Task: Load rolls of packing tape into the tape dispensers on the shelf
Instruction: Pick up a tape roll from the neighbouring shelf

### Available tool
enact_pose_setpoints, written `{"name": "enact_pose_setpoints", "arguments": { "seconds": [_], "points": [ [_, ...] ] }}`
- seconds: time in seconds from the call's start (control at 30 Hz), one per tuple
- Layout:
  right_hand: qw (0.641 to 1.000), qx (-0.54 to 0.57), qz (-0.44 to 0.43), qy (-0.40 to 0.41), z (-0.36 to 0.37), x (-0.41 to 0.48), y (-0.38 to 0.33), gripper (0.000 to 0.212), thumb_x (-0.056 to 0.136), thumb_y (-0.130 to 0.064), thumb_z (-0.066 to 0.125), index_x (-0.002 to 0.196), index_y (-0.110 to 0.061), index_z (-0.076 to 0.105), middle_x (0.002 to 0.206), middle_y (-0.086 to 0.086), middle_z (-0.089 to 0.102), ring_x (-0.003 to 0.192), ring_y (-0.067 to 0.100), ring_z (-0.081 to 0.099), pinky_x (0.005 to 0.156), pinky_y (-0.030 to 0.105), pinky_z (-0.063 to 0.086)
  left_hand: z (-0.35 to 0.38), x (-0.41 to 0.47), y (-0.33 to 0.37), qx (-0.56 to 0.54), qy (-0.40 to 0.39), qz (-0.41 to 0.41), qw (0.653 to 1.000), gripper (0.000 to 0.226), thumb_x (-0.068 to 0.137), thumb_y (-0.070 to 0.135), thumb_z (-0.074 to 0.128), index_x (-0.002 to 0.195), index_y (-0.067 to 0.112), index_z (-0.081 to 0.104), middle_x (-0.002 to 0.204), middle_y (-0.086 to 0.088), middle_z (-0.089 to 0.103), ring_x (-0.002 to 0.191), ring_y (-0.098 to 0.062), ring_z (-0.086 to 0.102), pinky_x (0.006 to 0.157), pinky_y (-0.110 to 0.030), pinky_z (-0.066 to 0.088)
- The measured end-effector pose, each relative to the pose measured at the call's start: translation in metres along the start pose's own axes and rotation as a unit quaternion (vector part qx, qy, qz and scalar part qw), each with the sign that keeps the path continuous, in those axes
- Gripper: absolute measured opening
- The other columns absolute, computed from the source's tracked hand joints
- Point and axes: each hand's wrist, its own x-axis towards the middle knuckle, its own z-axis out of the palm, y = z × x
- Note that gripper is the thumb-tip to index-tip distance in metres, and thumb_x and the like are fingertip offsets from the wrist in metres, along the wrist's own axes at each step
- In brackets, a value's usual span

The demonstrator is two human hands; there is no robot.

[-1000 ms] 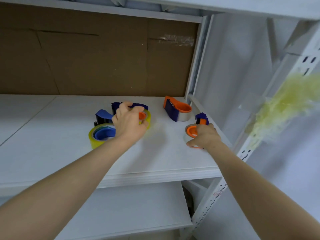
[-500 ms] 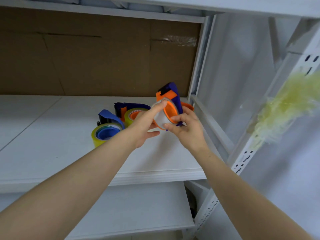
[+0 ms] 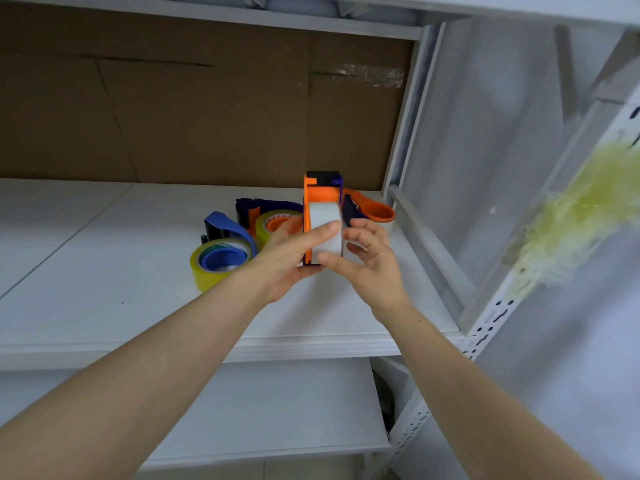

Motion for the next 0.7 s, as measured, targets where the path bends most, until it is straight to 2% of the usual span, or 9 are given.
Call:
{"name": "enact_pose_setpoints", "arguments": {
  "seconds": [0.07, 0.13, 0.2, 0.27, 0.33, 0.4, 0.5, 0.6, 0.7],
  "points": [
    [1.0, 0.02, 0.004, 0.004, -0.001, 0.0, -0.003, 0.025, 0.073, -0.016, 0.077, 0.095, -0.016, 0.065, 0.109, 0.005, 0.062, 0.104, 0.021, 0.06, 0.095, 0.037, 0.051, 0.004, 0.002, -0.003, 0.023, 0.012, 0.01, 1.0, 0.07, 0.073, 0.037, 0.073, 0.135, 0.027, 0.041, 0.123, 0.0, 0.062, 0.109, -0.018, 0.061, 0.089, -0.037, 0.052],
    [0.998, 0.054, 0.024, 0.0, -0.004, 0.0, -0.004, 0.026, 0.076, -0.012, 0.073, 0.101, -0.01, 0.064, 0.101, 0.007, 0.068, 0.096, 0.022, 0.065, 0.089, 0.036, 0.054, 0.008, 0.006, -0.003, 0.031, 0.034, 0.001, 0.999, 0.061, 0.078, 0.045, 0.067, 0.132, 0.029, 0.044, 0.124, 0.001, 0.06, 0.112, -0.016, 0.057, 0.097, -0.04, 0.044],
    [0.998, 0.057, 0.038, 0.014, -0.01, 0.002, -0.003, 0.027, 0.078, -0.01, 0.072, 0.104, -0.01, 0.064, 0.104, 0.008, 0.069, 0.098, 0.024, 0.065, 0.088, 0.032, 0.054, 0.007, 0.009, 0.001, 0.042, 0.078, -0.004, 0.996, 0.053, 0.08, 0.049, 0.063, 0.127, 0.027, 0.052, 0.124, 0.002, 0.059, 0.116, -0.015, 0.052, 0.1, -0.039, 0.038],
    [0.996, 0.063, 0.05, 0.022, -0.016, 0.004, -0.001, 0.026, 0.079, -0.009, 0.071, 0.103, -0.012, 0.064, 0.105, 0.008, 0.069, 0.1, 0.024, 0.065, 0.088, 0.03, 0.054, 0.006, 0.011, 0.001, 0.068, 0.104, 0.011, 0.992, 0.043, 0.083, 0.041, 0.063, 0.121, 0.022, 0.059, 0.123, 0.001, 0.061, 0.117, -0.016, 0.052, 0.1, -0.036, 0.04],
    [0.996, 0.057, 0.06, 0.018, -0.02, 0.004, 0.0, 0.025, 0.08, -0.009, 0.069, 0.104, -0.014, 0.063, 0.104, 0.006, 0.069, 0.101, 0.022, 0.065, 0.089, 0.029, 0.054, 0.007, 0.01, -0.001, 0.068, 0.087, 0.023, 0.994, 0.032, 0.086, 0.03, 0.063, 0.115, 0.017, 0.063, 0.113, -0.002, 0.067, 0.11, -0.018, 0.06, 0.1, -0.037, 0.045],
    [0.997, 0.051, 0.063, 0.008, -0.021, 0.003, 0.001, 0.024, 0.081, -0.009, 0.068, 0.103, -0.017, 0.063, 0.103, 0.003, 0.069, 0.1, 0.021, 0.066, 0.09, 0.03, 0.054, 0.012, 0.01, -0.003, 0.067, 0.06, 0.029, 0.996, 0.031, 0.087, 0.023, 0.063, 0.115, 0.012, 0.063, 0.109, -0.007, 0.07, 0.105, -0.021, 0.065, 0.098, -0.039, 0.049],
    [0.996, 0.053, 0.066, 0.0, -0.023, 0.001, 0.001, 0.025, 0.082, -0.008, 0.066, 0.106, -0.015, 0.063, 0.105, 0.003, 0.069, 0.101, 0.02, 0.066, 0.09, 0.028, 0.053, 0.018, 0.012, -0.006, 0.073, 0.058, 0.035, 0.995, 0.034, 0.086, 0.02, 0.064, 0.118, 0.008, 0.062, 0.111, -0.009, 0.069, 0.105, -0.023, 0.065, 0.095, -0.041, 0.052],
    [0.997, 0.032, 0.07, -0.004, -0.027, 0.002, 0.002, 0.031, 0.083, -0.01, 0.065, 0.114, -0.009, 0.062, 0.108, 0.003, 0.068, 0.103, 0.019, 0.065, 0.09, 0.026, 0.052, 0.02, 0.014, -0.006, 0.053, 0.065, 0.026, 0.996, 0.028, 0.089, 0.018, 0.06, 0.115, 0.009, 0.062, 0.109, -0.008, 0.068, 0.102, -0.022, 0.065, 0.091, -0.037, 0.053],
    [0.996, 0.037, 0.082, 0.007, -0.032, 0.003, 0.002, 0.03, 0.084, -0.009, 0.065, 0.113, -0.009, 0.061, 0.109, 0.006, 0.068, 0.102, 0.02, 0.065, 0.091, 0.03, 0.052, 0.024, 0.016, -0.005, 0.076, 0.071, 0.031, 0.994, 0.024, 0.091, 0.016, 0.056, 0.114, 0.008, 0.06, 0.112, -0.01, 0.065, 0.099, -0.021, 0.063, 0.086, -0.034, 0.053]
  ]
}}
